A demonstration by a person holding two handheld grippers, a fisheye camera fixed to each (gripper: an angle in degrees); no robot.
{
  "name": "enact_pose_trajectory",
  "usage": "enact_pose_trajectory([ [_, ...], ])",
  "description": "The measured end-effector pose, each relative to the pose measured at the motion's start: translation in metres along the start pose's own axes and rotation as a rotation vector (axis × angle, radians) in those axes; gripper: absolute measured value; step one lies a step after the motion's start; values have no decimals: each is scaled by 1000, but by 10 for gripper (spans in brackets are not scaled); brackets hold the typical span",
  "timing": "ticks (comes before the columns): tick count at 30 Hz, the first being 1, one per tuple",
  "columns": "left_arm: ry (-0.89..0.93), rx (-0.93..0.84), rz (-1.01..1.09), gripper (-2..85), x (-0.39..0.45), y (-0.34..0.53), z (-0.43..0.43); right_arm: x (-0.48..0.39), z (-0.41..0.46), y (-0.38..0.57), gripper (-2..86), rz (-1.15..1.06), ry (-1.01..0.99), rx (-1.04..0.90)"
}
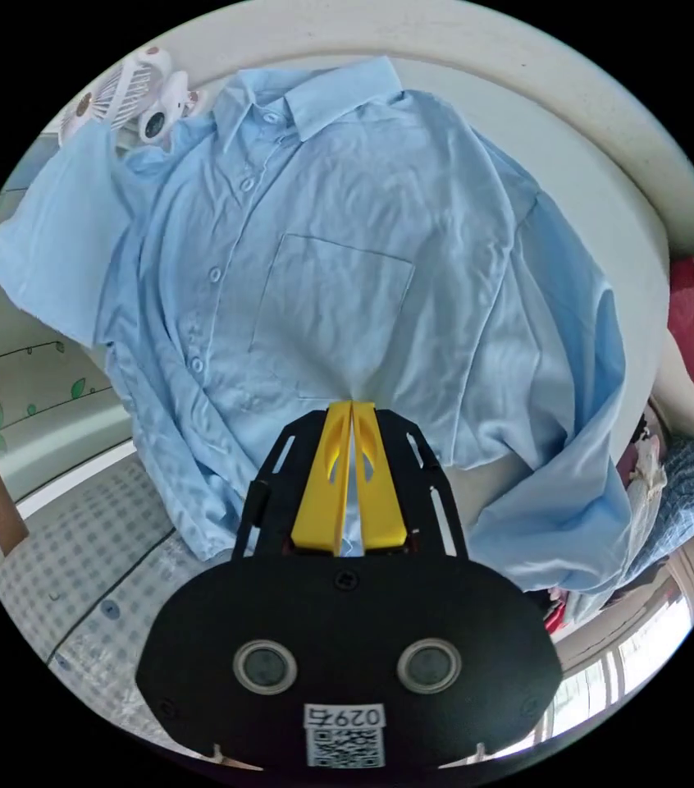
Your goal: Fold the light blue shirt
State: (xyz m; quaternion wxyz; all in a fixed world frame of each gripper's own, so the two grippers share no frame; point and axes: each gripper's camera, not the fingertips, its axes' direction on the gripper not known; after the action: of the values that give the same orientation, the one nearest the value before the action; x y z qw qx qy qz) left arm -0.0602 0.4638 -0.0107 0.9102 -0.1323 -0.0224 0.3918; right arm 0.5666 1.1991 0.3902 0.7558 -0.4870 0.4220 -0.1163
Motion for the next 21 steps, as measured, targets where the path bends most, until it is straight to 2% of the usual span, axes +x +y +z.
enact_pose_trajectory([
  [3, -41, -85, -220, -10, -84, 56, 1, 24, -9, 10, -6, 66, 68, 20],
  [5, -6, -123, -287, -10, -112, 83, 1, 46, -15, 15, -5, 120, 52, 20],
  [10, 68, -60, -345, -10, -121, 109, -16, 103, -22, 20, -5, 219, -222, 2],
  [14, -136, 19, -415, -10, -117, 97, -48, 99, -28, 18, -5, 217, -185, 1],
  [16, -202, 157, -501, -10, -121, 94, -83, 92, -32, 16, -5, 210, -141, 3],
  [18, -123, 251, -476, -10, -121, 85, -101, 90, -34, 16, -5, 206, -126, 11],
  [21, 172, 240, -332, -10, -109, 49, -89, 95, -37, 18, -5, 206, -144, 25],
])
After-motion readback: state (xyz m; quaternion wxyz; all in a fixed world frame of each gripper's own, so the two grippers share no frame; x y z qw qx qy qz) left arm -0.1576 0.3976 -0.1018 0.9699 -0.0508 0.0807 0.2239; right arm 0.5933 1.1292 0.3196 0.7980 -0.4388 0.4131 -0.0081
